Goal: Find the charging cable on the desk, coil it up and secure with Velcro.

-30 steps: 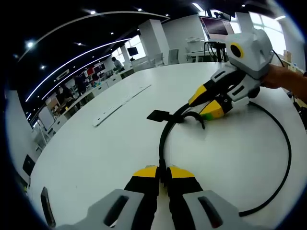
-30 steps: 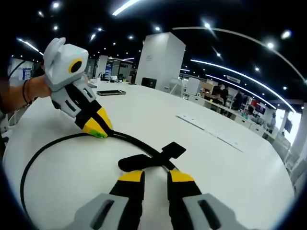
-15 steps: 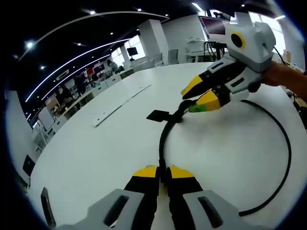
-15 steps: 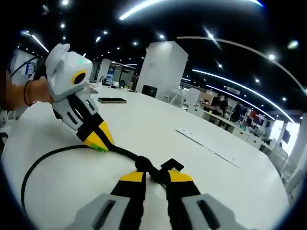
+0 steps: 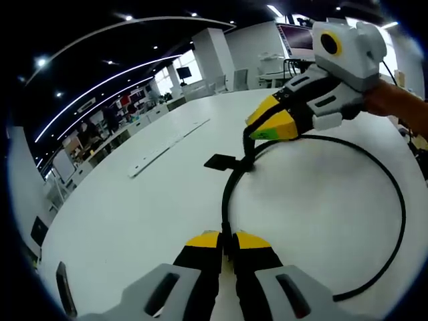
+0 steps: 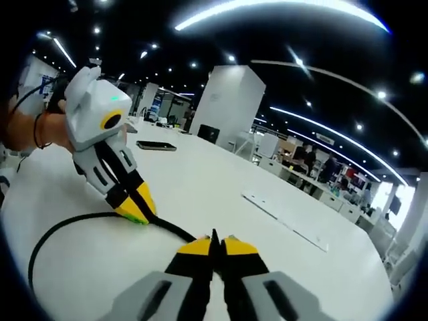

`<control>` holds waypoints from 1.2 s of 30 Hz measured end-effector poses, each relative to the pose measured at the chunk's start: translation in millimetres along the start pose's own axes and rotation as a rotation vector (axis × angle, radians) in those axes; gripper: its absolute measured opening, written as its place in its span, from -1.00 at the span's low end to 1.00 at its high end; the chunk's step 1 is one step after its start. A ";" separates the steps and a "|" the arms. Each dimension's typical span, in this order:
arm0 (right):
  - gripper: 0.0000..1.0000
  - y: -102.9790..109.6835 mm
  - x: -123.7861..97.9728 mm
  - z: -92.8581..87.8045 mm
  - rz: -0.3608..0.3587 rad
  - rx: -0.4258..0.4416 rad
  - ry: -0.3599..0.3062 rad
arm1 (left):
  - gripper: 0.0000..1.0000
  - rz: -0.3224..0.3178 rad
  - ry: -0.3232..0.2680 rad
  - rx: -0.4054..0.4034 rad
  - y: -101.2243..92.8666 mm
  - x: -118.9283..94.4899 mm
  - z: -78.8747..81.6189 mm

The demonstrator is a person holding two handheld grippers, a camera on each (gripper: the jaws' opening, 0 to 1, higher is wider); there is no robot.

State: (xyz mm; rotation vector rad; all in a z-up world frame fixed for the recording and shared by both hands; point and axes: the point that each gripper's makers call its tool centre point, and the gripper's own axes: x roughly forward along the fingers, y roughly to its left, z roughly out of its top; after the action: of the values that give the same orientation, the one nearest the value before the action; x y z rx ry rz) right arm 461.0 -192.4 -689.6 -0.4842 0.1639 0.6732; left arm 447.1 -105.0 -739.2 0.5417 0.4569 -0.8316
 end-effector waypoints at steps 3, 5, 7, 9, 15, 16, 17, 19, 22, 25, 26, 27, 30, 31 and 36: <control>-0.91 -1.4 1.3 0.1 -0.003 -0.010 0.004 | -0.85 -0.002 -0.003 -0.001 0.1 0.2 -0.1; -0.91 -1.9 1.8 0.6 -0.006 -0.013 0.006 | -0.85 -0.002 -0.003 0.002 0.1 0.4 0.0; -0.91 -2.8 2.6 1.0 -0.008 -0.016 0.008 | -0.85 -0.002 -0.004 0.004 0.1 0.5 0.0; -0.91 -4.3 3.8 1.9 -0.013 -0.021 0.009 | -0.85 -0.002 -0.005 0.007 -0.1 0.1 0.1; -0.91 -8.7 11.3 4.3 -0.018 -0.019 0.010 | -0.85 -0.005 -0.007 0.021 -0.2 0.2 0.1; -0.91 -9.4 12.5 4.4 -0.020 -0.020 0.012 | -0.85 -0.006 -0.007 0.024 -0.4 0.1 0.2; -0.91 -10.4 13.9 4.6 -0.022 -0.020 0.012 | -0.85 -0.004 -0.008 0.030 -0.1 0.3 0.3; -0.91 -12.6 16.2 4.9 -0.027 -0.020 0.011 | -0.85 -0.004 -0.009 0.031 0.1 0.6 0.4; -0.91 -17.8 19.6 3.3 -0.043 -0.016 0.015 | -0.85 -0.005 -0.010 0.035 0.6 1.0 0.9; -0.91 -23.1 22.7 2.0 -0.058 -0.008 0.019 | -0.85 -0.008 -0.009 0.042 0.4 1.1 1.1; -0.91 -23.6 23.1 1.9 -0.060 -0.007 0.019 | -0.85 -0.008 -0.009 0.043 0.6 1.3 1.1; -0.92 -25.2 25.2 1.5 -0.065 -0.005 0.021 | -0.85 -0.007 -0.008 0.050 1.0 1.6 1.2; -0.92 -30.0 31.6 0.1 -0.079 0.000 0.027 | -0.85 -0.003 -0.006 0.070 2.2 2.8 1.5; -0.92 -31.0 33.7 -0.4 -0.083 0.000 0.031 | -0.85 -0.003 -0.005 0.072 2.6 3.0 1.6; -0.92 -35.5 42.7 -6.5 -0.107 0.004 0.049 | -0.85 -0.006 -0.013 0.077 2.9 2.5 1.7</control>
State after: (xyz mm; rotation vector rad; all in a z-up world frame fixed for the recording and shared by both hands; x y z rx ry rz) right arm 516.6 -195.7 -694.6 -0.5020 0.1842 0.5566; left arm 451.1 -105.8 -738.6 0.6062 0.4160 -0.8610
